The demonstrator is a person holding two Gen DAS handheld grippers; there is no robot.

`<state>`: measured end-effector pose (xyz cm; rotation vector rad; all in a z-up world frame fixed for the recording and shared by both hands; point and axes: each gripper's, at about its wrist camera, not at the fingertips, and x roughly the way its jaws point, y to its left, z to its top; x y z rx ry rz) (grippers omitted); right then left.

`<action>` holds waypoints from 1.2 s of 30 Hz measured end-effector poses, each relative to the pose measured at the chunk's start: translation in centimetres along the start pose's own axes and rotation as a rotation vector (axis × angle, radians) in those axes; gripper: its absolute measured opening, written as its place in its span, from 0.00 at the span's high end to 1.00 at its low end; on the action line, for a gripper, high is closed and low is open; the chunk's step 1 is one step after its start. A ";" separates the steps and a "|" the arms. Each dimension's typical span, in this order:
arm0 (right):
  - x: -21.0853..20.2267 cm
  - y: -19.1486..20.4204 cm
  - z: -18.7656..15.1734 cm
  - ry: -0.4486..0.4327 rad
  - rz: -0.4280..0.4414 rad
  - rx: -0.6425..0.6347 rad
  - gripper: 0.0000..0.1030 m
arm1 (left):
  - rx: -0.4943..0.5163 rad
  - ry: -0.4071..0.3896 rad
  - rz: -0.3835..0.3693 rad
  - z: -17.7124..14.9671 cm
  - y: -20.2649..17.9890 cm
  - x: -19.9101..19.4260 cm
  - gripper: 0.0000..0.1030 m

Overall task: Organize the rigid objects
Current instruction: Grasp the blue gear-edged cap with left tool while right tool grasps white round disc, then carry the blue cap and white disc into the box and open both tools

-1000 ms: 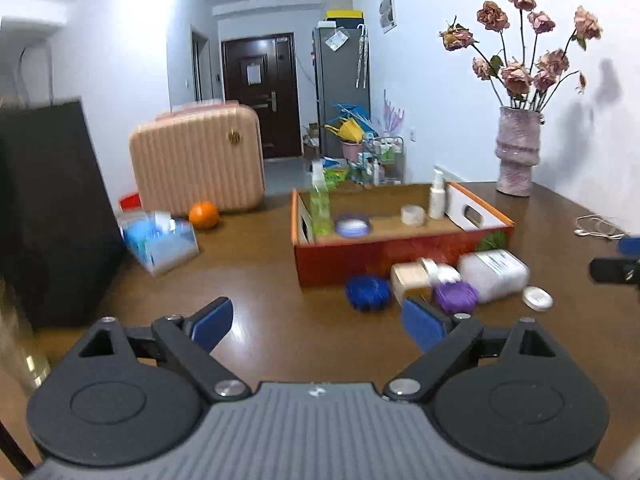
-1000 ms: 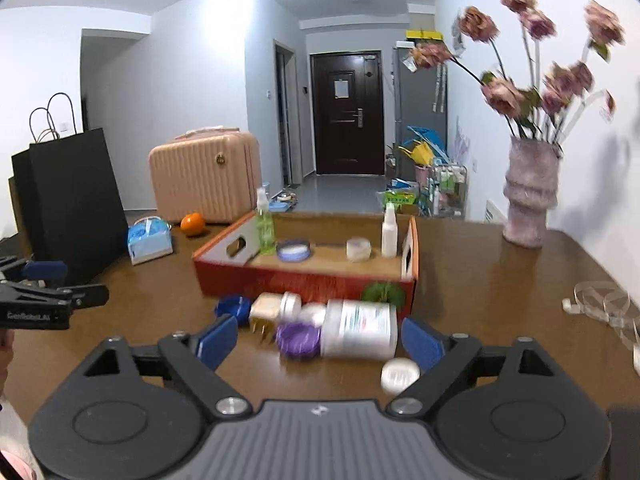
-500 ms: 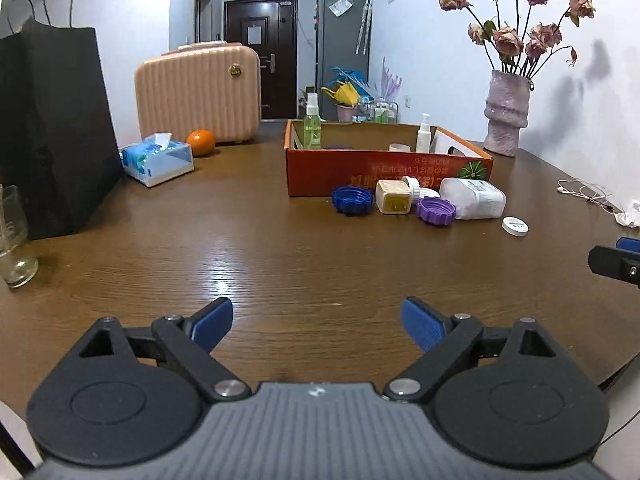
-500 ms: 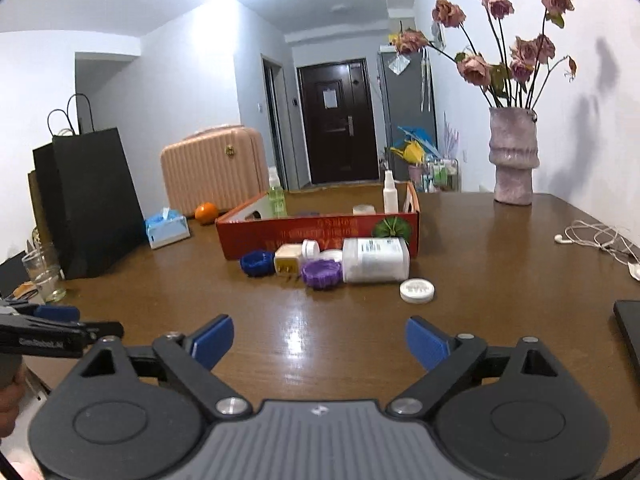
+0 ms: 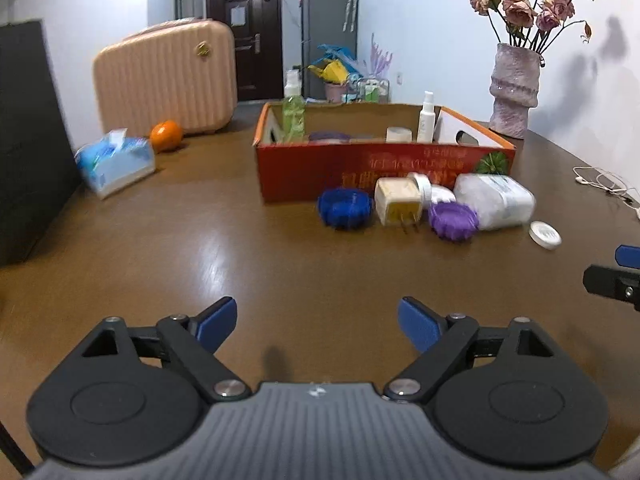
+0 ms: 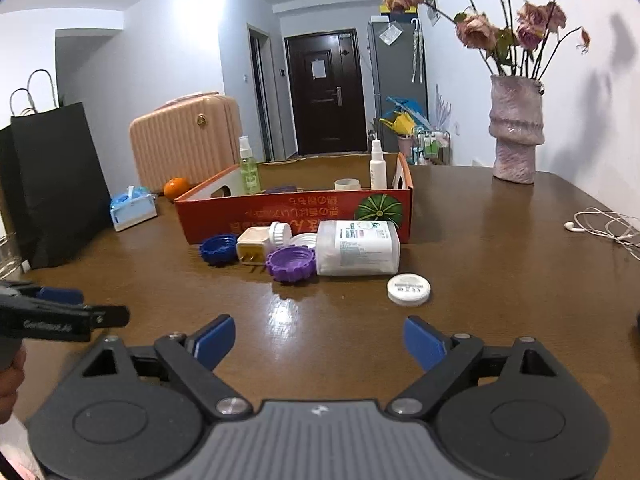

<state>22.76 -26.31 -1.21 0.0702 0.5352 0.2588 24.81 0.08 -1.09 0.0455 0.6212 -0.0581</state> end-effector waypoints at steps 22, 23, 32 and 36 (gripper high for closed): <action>10.9 -5.6 3.0 0.130 -0.183 0.050 0.47 | 0.031 0.044 -0.087 6.4 0.2 14.2 0.40; 11.0 -5.6 3.0 0.133 -0.176 0.049 0.53 | 0.031 0.043 -0.084 6.4 0.2 14.3 0.48; 10.3 -4.6 2.7 0.136 -0.163 0.025 0.62 | 0.028 0.012 -0.036 6.0 0.1 11.1 0.48; 8.2 -4.0 2.5 0.117 -0.153 0.019 0.62 | 0.010 0.000 -0.037 4.6 0.3 7.3 0.48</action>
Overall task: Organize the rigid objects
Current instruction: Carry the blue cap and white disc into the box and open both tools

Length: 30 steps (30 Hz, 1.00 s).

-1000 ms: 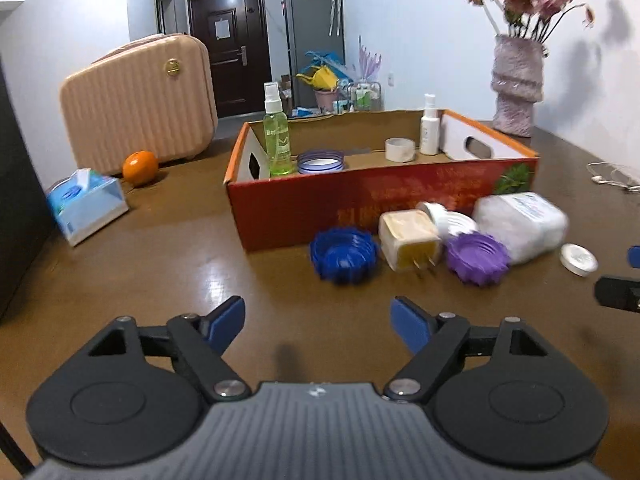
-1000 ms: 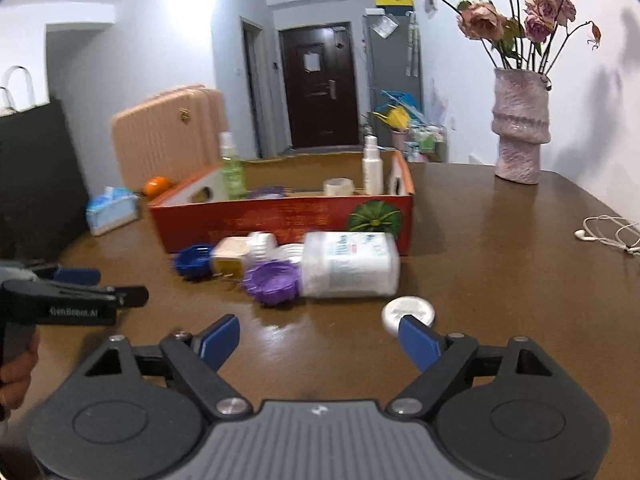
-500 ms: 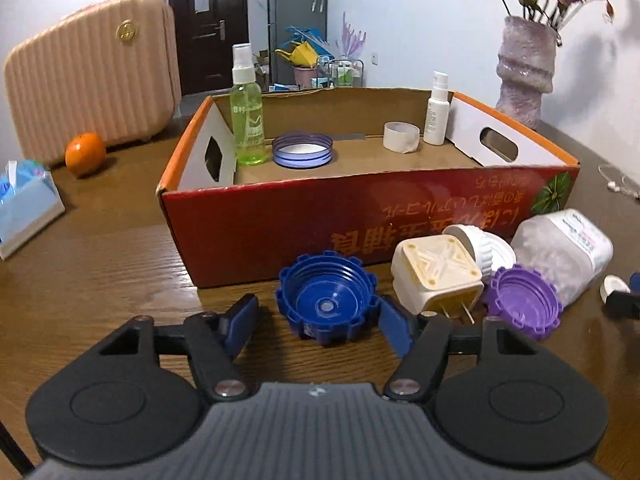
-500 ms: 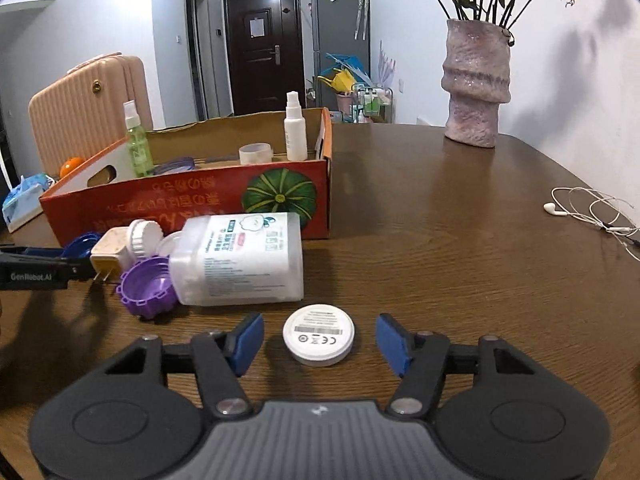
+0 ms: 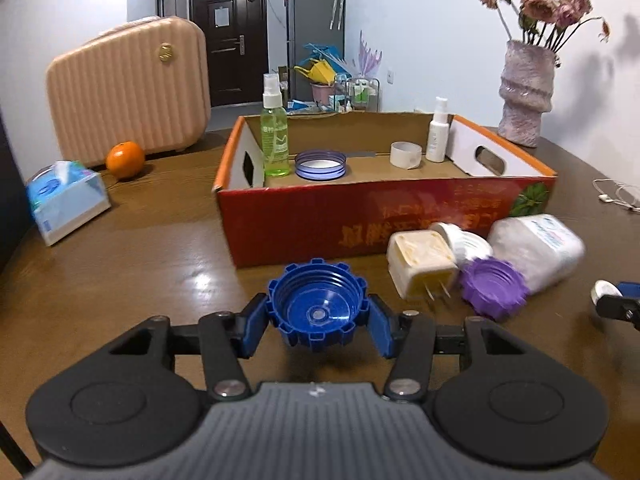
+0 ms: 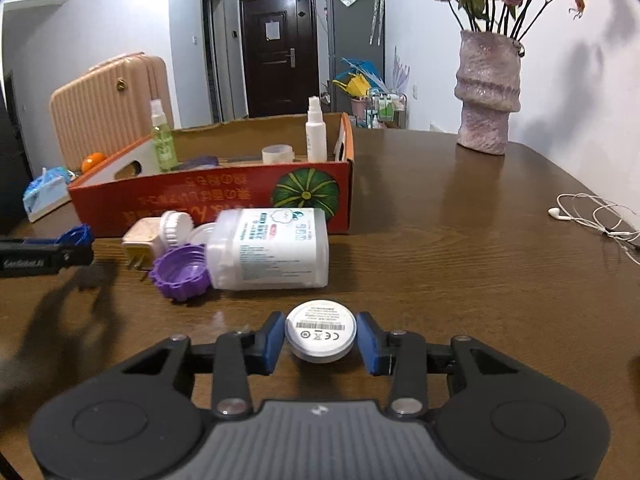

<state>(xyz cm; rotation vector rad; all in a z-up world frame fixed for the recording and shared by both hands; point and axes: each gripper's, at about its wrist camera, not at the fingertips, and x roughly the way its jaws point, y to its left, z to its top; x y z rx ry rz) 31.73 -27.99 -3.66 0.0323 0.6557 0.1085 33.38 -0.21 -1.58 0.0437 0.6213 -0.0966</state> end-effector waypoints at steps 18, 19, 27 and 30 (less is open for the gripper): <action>-11.5 3.9 -3.6 -0.127 0.149 -0.033 0.62 | -0.038 -0.100 -0.011 -5.4 0.1 -14.0 0.48; -11.9 4.0 -3.8 -0.131 0.154 -0.029 0.62 | -0.037 -0.106 -0.011 -5.5 0.0 -14.5 0.48; -13.8 4.1 -4.2 -0.163 0.159 -0.027 0.62 | -0.040 -0.130 -0.010 -6.0 -0.2 -16.0 0.48; -13.6 4.0 -4.1 -0.162 0.157 -0.025 0.62 | -0.045 -0.129 -0.012 -5.9 0.0 -15.9 0.48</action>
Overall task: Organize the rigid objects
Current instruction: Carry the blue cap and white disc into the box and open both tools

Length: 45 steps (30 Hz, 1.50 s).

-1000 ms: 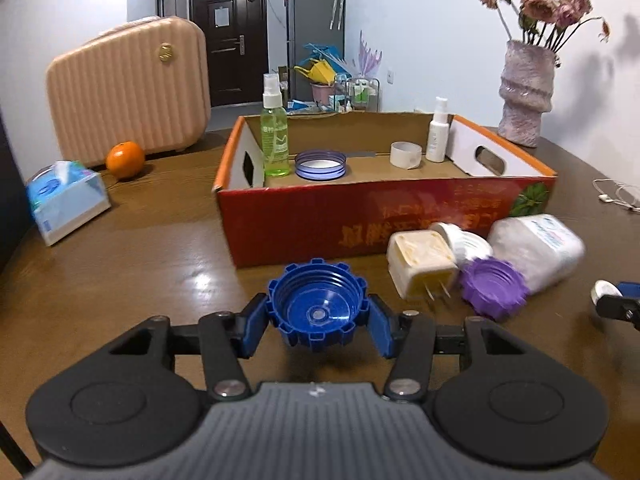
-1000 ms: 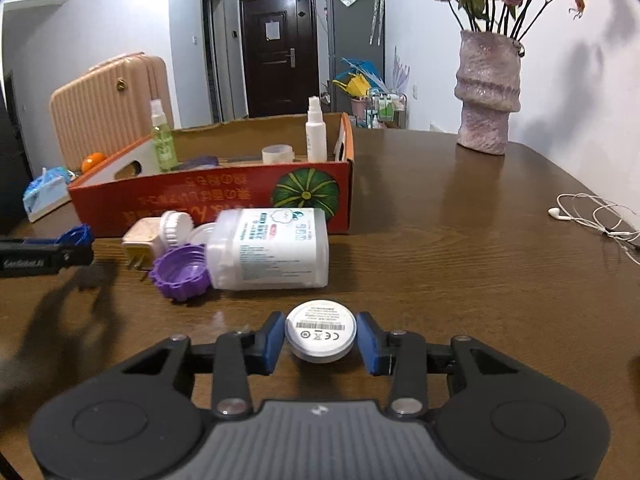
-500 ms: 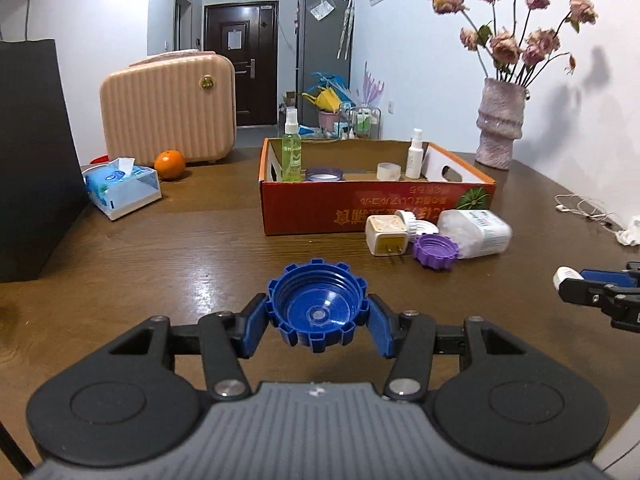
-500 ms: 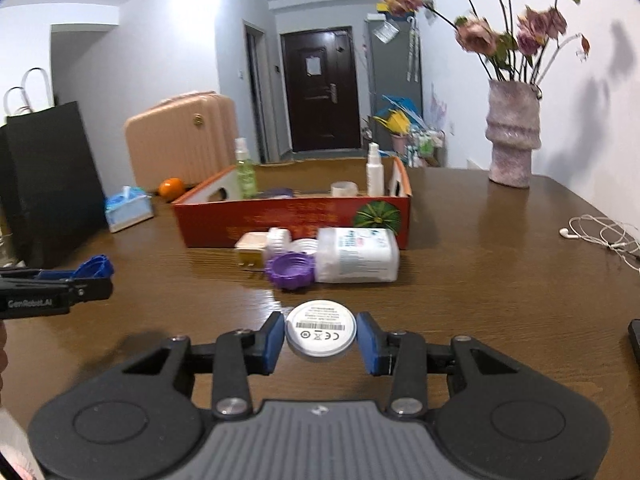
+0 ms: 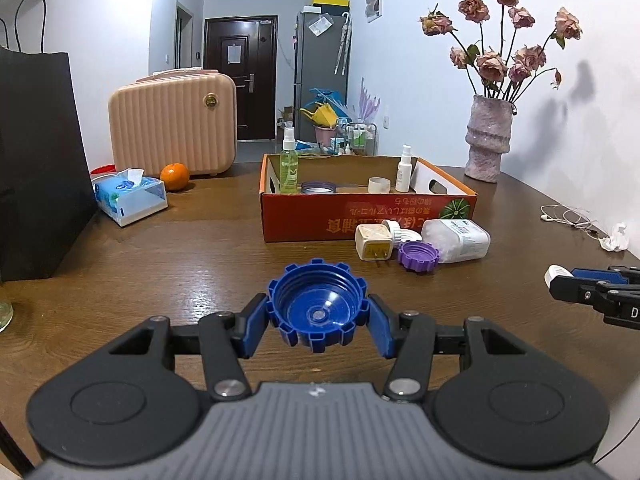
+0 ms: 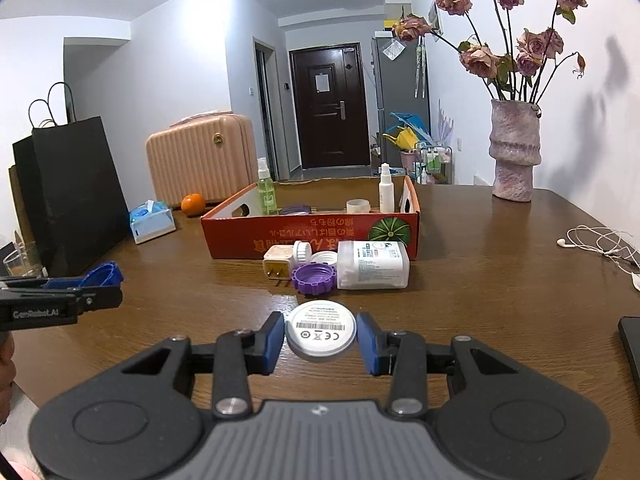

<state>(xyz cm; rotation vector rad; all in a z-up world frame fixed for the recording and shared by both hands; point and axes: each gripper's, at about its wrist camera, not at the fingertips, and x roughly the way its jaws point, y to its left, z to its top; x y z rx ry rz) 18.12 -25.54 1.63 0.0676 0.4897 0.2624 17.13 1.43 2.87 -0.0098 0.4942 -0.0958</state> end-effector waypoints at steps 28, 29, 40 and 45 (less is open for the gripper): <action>29.6 -2.7 17.2 0.202 0.122 0.027 0.62 | 0.116 0.171 -0.064 15.5 3.6 26.8 0.48; 31.4 -2.8 17.9 0.227 0.127 0.048 0.62 | 0.129 0.199 -0.079 16.0 3.6 28.5 0.48; 45.8 -1.0 20.0 0.433 0.028 0.039 0.62 | 0.263 0.322 -0.093 16.7 2.7 36.4 0.42; 45.9 -0.9 20.4 0.422 0.033 0.030 0.59 | 0.234 0.317 -0.108 16.9 3.1 36.1 0.41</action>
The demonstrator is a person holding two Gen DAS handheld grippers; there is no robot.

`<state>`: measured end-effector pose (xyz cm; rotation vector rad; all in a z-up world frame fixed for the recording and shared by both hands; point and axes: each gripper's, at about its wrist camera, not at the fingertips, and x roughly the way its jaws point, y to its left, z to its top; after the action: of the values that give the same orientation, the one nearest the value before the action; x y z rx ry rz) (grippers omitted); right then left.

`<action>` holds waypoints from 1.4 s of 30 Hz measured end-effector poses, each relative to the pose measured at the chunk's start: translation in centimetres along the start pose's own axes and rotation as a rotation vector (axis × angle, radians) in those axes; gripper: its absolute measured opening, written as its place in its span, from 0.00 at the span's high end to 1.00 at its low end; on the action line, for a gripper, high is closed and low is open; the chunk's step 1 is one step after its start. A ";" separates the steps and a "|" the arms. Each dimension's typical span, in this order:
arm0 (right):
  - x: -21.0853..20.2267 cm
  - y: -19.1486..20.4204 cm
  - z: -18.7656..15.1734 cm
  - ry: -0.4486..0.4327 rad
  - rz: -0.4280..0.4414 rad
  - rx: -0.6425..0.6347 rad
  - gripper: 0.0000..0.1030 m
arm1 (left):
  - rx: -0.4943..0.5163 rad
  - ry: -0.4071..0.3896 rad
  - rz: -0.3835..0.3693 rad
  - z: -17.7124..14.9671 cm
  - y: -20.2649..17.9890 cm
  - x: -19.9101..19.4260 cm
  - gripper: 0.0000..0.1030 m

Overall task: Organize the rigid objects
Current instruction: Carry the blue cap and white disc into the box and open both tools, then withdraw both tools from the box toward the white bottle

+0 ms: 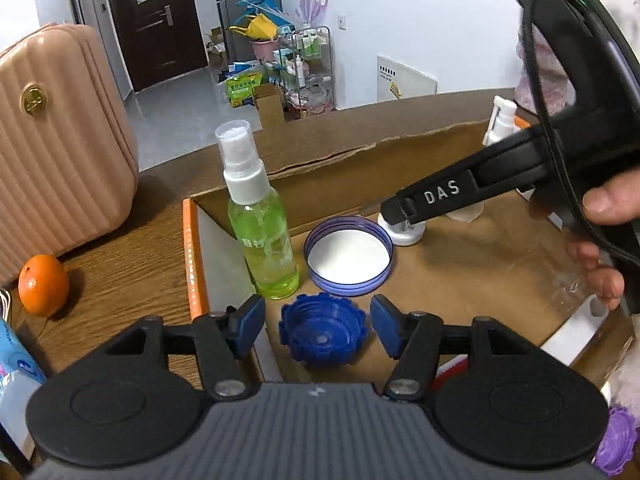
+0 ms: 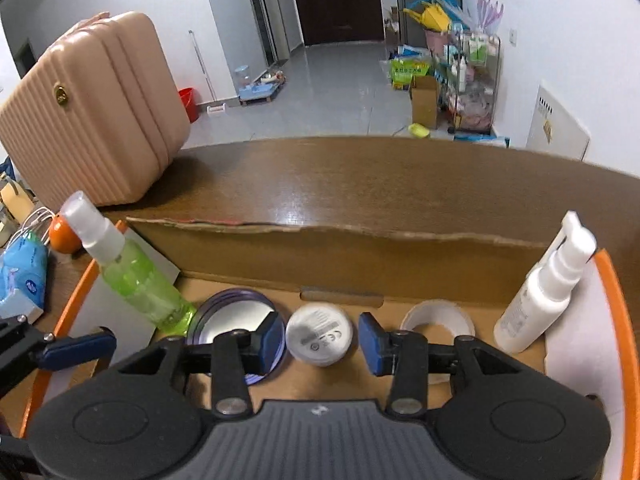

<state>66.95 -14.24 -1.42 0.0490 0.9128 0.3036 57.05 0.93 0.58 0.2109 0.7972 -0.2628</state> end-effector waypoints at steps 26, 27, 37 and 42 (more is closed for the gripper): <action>-28.4 -0.3 -17.8 -0.380 -0.043 -0.167 0.35 | -0.154 -0.280 0.059 -11.5 -7.7 -25.2 0.28; -29.3 -0.2 -19.5 -0.405 -0.044 -0.178 0.29 | -0.170 -0.289 0.052 -12.8 -8.5 -26.2 0.28; -34.6 -0.3 -35.3 -0.505 -0.016 -0.075 0.12 | -0.103 -0.311 0.096 -22.2 -17.6 -30.4 0.22; -33.6 -2.4 -39.0 -0.408 0.012 -0.008 0.15 | -0.072 -0.241 0.084 -23.1 -20.0 -28.6 0.22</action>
<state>17.69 -29.25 0.15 0.1052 0.5068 0.2949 16.10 -7.10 3.89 0.1417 0.5562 -0.1756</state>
